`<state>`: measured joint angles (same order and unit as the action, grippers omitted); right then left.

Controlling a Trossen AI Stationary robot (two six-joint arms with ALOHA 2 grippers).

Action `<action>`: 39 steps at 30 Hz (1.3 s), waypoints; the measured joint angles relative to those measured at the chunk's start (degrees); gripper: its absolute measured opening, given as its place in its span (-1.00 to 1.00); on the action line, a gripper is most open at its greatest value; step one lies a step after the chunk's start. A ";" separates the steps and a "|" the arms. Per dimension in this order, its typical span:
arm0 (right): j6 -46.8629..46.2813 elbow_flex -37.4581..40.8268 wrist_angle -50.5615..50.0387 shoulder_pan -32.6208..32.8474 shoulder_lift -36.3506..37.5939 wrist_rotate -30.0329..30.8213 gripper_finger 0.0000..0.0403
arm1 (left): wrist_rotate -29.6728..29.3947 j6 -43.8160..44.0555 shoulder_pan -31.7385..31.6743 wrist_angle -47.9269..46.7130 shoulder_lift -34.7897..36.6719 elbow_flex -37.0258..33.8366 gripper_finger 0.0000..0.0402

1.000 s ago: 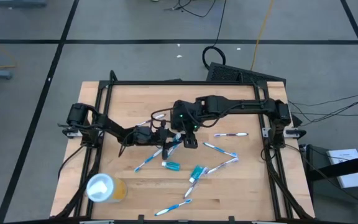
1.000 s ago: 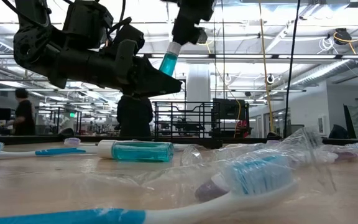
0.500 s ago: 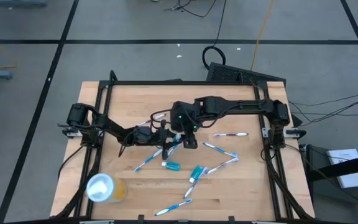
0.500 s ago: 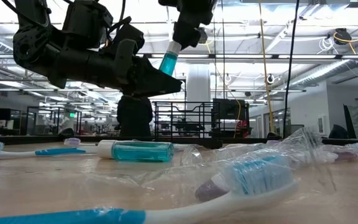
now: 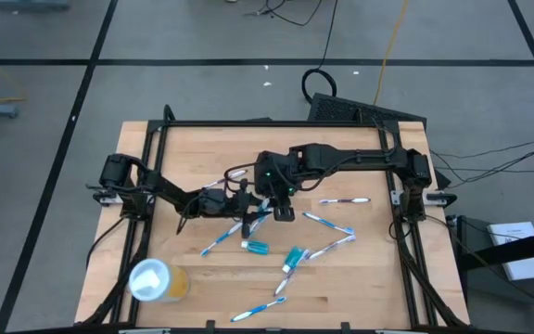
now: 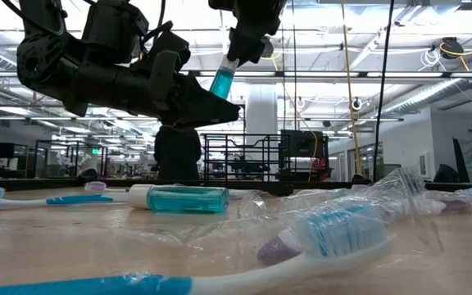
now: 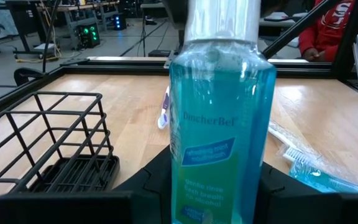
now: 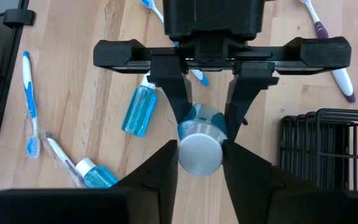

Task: Pick & Place toothbrushing station
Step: Put the blue mouthwash bottle into the black organizer

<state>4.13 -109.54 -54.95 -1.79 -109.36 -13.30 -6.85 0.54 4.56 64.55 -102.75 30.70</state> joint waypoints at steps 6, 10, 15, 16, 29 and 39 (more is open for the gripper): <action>0.51 0.01 0.10 0.01 0.00 -0.02 -0.48 | 0.00 0.02 0.00 -0.02 0.01 0.00 -0.42; 1.36 0.01 0.10 0.03 0.00 0.00 -0.51 | -0.02 0.02 -0.02 -0.04 0.00 0.00 -0.42; 2.22 0.01 0.12 0.03 0.00 -0.04 -0.60 | -0.07 0.02 -0.02 -0.07 -0.01 0.00 -0.42; 2.24 0.01 0.12 0.03 0.00 -0.04 -0.60 | -0.07 0.02 -0.02 -0.07 -0.01 0.00 -0.42; 3.42 0.05 0.93 0.36 0.02 -0.19 -0.60 | -0.15 0.01 0.02 0.33 -0.01 0.00 -0.43; 3.52 0.07 1.41 0.40 0.13 1.31 -0.60 | -0.21 0.00 -0.04 1.51 -0.05 -0.07 -0.43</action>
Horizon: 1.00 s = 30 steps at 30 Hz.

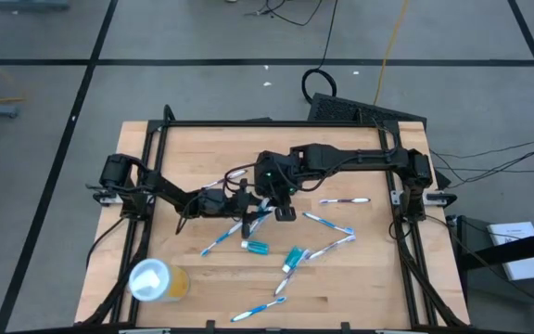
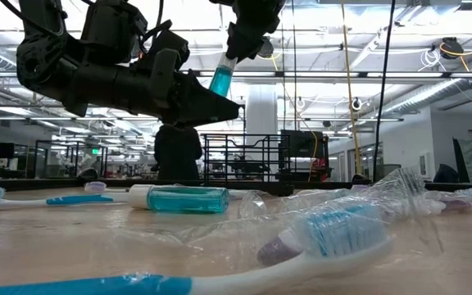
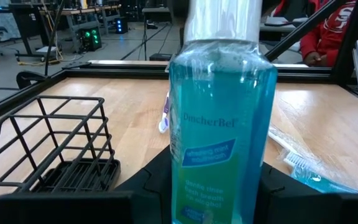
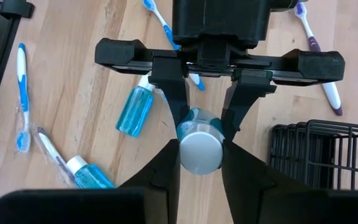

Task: Pick & Place toothbrushing station
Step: Put the blue mouthwash bottle into the black organizer

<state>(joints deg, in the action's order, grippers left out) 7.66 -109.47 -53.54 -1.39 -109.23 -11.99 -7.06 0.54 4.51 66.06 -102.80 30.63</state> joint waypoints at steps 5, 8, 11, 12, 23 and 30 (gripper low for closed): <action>0.14 0.00 0.07 0.02 0.00 0.99 -0.60 | -0.01 0.04 0.00 0.02 0.00 0.00 -0.43; 0.14 0.00 0.06 0.02 0.00 1.16 -0.60 | -0.01 0.02 0.00 0.02 0.00 0.00 -0.43; 0.14 -0.02 0.23 0.02 0.00 1.31 -0.60 | 0.01 0.36 0.00 0.02 0.00 0.02 -0.33; 0.26 -0.02 0.70 0.02 -0.03 1.45 -0.60 | 0.06 0.97 0.00 0.13 0.00 0.06 -0.20; 0.57 -0.01 -1.89 0.00 -0.22 3.28 -0.60 | 1.30 5.42 0.40 -3.65 0.09 0.20 0.78; 0.60 -0.02 -4.92 -0.34 -0.20 5.40 -0.60 | 0.11 5.75 2.25 -3.00 0.46 -1.97 0.77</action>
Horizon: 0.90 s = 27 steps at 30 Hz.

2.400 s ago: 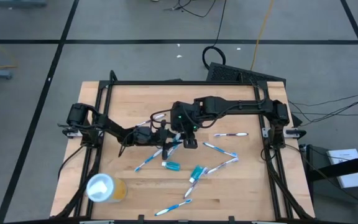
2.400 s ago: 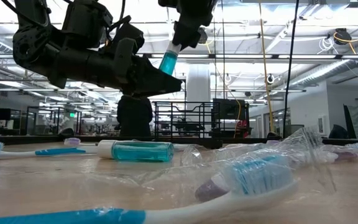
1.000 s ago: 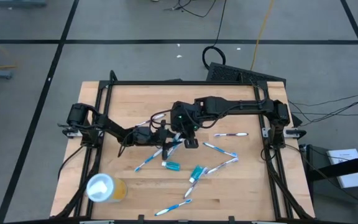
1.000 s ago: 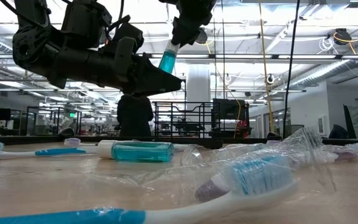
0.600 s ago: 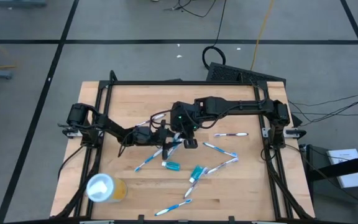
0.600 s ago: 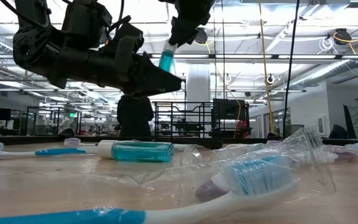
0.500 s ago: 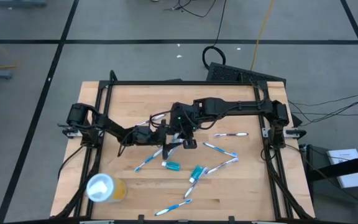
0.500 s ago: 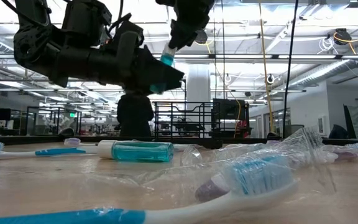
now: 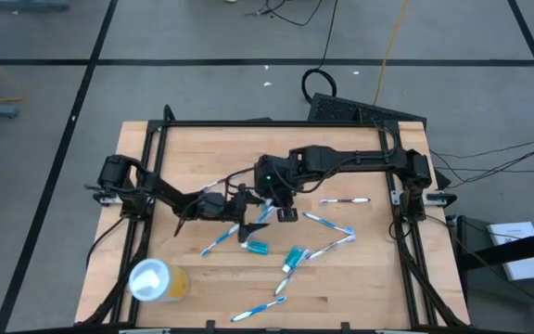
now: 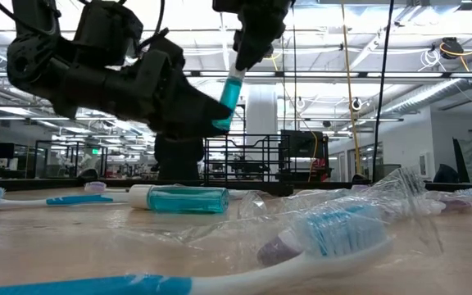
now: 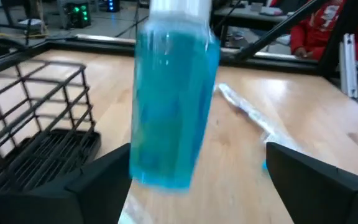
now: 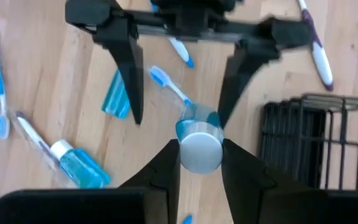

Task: Pick & Place toothbrushing station
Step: Put the blue mouthwash bottle into the black organizer

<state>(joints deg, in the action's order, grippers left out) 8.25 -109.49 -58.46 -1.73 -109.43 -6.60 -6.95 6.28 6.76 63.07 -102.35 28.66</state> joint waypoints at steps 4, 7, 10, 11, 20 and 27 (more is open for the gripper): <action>0.43 0.01 -1.56 -0.78 0.07 1.81 -0.60 | -0.99 1.61 0.02 1.16 0.00 -1.54 0.70; 0.75 0.00 -1.78 -1.56 0.09 2.88 -0.60 | -0.44 2.61 0.12 1.12 0.00 -2.00 0.66; 1.16 0.00 -2.23 -2.66 0.09 4.92 -0.60 | -0.13 2.95 0.18 1.19 0.04 -2.14 0.64; 1.36 0.00 -2.74 -2.99 0.18 5.36 -0.60 | -0.15 3.10 0.28 1.12 0.04 -2.16 0.64; 2.60 -5.97 -7.20 -4.28 0.42 6.89 -0.60 | -0.33 4.53 2.53 1.07 0.04 -2.20 0.65; 1.70 -10.14 -11.25 -7.54 0.50 6.70 -0.60 | -0.35 4.84 5.01 -0.15 0.07 -2.20 0.60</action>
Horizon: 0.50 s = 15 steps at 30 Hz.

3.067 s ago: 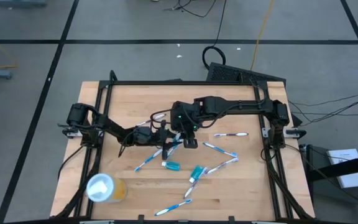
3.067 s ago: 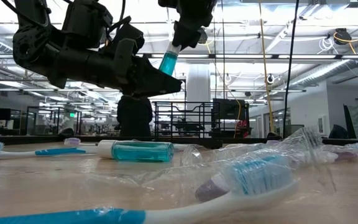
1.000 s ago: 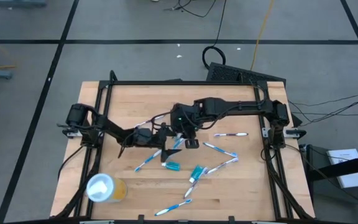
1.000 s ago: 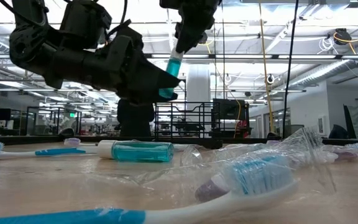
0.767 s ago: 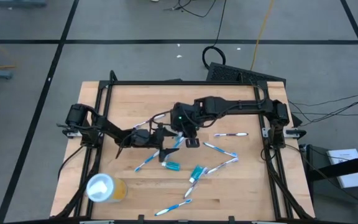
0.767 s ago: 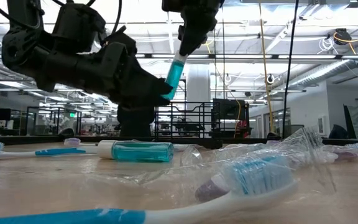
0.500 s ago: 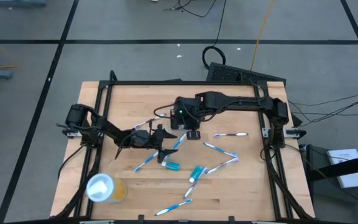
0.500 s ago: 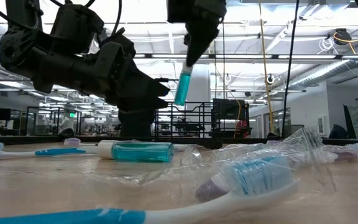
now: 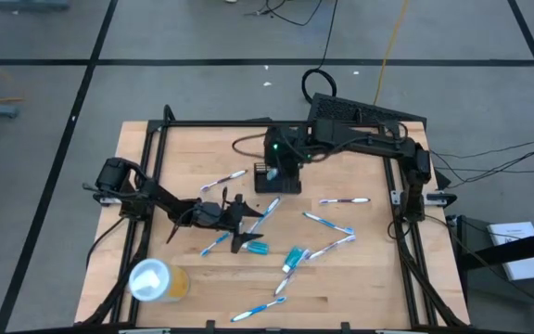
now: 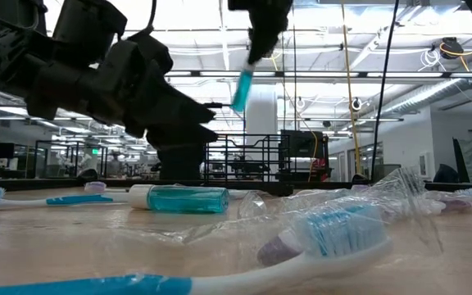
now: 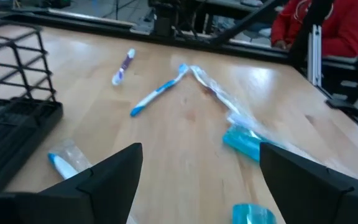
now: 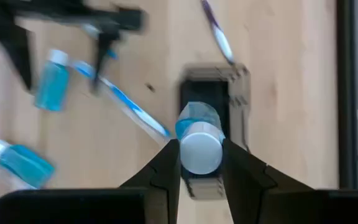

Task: Pick & Place toothbrushing station
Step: Put the blue mouthwash bottle into the black organizer

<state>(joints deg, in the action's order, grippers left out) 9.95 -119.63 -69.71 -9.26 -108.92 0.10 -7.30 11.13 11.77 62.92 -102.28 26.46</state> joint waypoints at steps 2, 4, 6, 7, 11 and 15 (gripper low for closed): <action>-0.05 0.04 -1.28 -1.26 -0.01 0.11 -0.60 | -0.02 -0.03 0.35 -0.84 0.00 -0.02 0.59; 0.12 0.04 -1.32 -2.29 -0.16 0.01 -0.60 | -0.03 -0.13 0.42 -0.78 0.00 -0.02 0.60; 0.23 0.02 -1.43 -3.17 -0.62 -1.20 -0.60 | -0.03 -0.25 0.41 -0.90 0.00 -0.02 0.61; 0.12 0.02 -1.68 -3.65 -0.85 -2.23 -0.60 | -0.03 -0.23 0.39 -1.08 0.00 -0.02 0.62; 0.01 0.07 -1.92 -4.64 -1.96 -3.17 -0.60 | -0.08 -0.23 0.37 -1.23 0.00 -0.02 0.62; 0.68 0.07 -2.58 -4.91 -3.42 -4.85 -0.60 | -0.12 -0.23 0.37 -1.33 0.00 -0.02 0.62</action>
<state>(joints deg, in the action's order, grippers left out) 10.63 -119.57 -72.29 -14.17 -112.35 -4.75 -7.42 10.90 12.14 61.58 -102.28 26.44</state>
